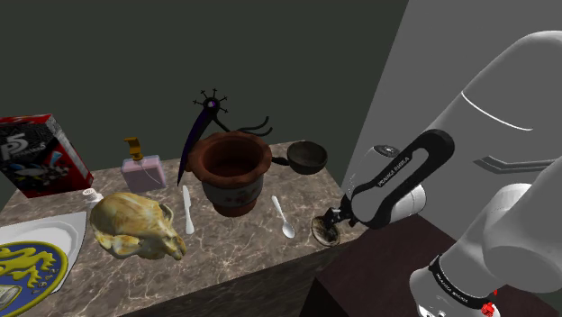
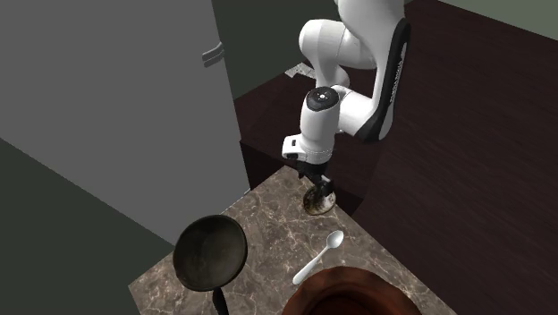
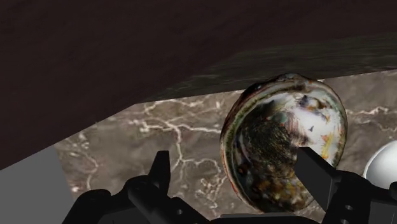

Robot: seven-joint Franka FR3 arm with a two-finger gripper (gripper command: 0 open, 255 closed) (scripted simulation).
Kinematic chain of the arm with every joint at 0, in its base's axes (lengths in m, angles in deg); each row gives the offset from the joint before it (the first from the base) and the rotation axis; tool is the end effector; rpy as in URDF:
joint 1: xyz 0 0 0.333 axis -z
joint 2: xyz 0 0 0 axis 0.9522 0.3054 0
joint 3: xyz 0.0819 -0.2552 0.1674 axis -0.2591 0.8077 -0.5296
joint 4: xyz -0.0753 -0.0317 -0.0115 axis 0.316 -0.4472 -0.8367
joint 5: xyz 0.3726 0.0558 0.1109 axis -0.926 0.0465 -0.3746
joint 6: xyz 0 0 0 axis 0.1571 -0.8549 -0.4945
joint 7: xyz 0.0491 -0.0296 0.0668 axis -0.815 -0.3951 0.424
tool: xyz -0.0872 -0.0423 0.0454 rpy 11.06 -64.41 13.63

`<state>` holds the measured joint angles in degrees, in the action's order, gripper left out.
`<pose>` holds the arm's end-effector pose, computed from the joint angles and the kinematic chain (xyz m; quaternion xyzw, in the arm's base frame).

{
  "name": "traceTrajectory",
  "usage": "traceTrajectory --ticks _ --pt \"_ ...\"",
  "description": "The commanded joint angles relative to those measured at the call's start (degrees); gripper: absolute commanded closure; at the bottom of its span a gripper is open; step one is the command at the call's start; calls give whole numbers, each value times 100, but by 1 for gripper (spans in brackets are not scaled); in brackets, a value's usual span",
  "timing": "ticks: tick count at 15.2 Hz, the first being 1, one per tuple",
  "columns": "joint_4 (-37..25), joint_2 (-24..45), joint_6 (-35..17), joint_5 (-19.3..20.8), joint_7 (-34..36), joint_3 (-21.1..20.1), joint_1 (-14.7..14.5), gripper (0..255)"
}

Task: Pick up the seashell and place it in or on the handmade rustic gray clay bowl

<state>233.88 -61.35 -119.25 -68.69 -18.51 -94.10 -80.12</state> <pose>0.2971 0.0659 0.1905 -0.9766 0.2071 -0.0308 0.0496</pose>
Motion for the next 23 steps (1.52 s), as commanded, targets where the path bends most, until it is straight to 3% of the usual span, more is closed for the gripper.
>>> traceTrajectory --ticks 1,2,9,10,19,21,23 --pt "-102 311 -230 -503 -360 20 -164 0" --pt "-151 414 -289 -738 -548 -9 -187 0" --pt "-150 412 -288 -731 -543 -31 -163 0" --pt "-150 412 -288 -731 -543 -31 -163 255" --pt "-151 414 -289 -734 -545 -31 -164 255" --pt "-11 67 -69 48 80 88 -111 255" --pt "76 -269 185 546 474 33 63 255"
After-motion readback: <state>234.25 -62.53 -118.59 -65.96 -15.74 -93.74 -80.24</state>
